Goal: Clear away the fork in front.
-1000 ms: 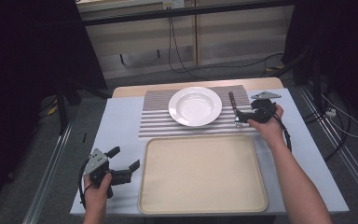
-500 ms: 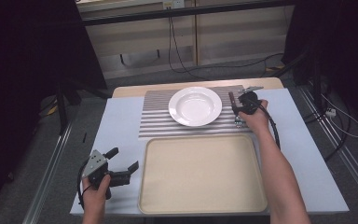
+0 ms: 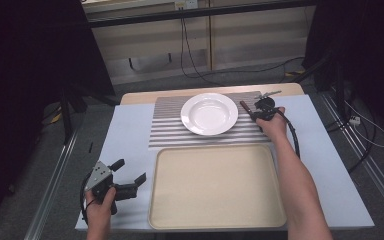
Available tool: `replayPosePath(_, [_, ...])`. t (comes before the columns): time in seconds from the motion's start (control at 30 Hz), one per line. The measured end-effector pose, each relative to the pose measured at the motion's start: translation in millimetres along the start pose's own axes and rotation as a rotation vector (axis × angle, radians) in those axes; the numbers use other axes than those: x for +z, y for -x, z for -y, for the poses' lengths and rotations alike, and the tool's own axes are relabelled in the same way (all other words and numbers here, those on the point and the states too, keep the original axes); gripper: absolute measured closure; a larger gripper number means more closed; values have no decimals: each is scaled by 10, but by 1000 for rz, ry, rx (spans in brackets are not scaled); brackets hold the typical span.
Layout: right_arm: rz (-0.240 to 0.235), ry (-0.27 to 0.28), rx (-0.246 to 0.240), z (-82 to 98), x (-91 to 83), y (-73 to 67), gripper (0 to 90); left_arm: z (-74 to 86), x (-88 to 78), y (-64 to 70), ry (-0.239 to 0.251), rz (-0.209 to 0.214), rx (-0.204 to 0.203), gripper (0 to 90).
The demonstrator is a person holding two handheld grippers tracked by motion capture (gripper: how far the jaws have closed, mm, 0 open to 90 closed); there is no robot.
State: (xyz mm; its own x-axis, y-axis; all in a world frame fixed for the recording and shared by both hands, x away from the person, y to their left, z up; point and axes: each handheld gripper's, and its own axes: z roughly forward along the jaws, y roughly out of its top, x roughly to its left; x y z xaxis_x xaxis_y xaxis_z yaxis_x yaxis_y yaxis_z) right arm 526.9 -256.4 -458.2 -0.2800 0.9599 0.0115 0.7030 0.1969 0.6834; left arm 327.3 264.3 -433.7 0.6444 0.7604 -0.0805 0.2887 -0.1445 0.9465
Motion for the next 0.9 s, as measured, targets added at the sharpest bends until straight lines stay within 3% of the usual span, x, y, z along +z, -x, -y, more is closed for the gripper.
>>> replayPosePath(0.2, [-23,-24,-16,210,-238,93,786,-13,-7,-8,8,3,5,22])
replayPosePath(0.33, [-45,-53,-33,444,-503,135,786,-21,-10,-11,16,2,1,22])
replayPosePath(0.53, [-66,-65,-51,674,-741,130,786,-40,0,19,19,8,3,22])
replayPosePath(0.63, [-75,-89,-83,812,-906,106,786,-43,-1,27,17,9,8,22])
replayPosePath(0.9, [-80,-98,-84,949,-1027,84,775,-49,-18,10,27,-2,-5,22])
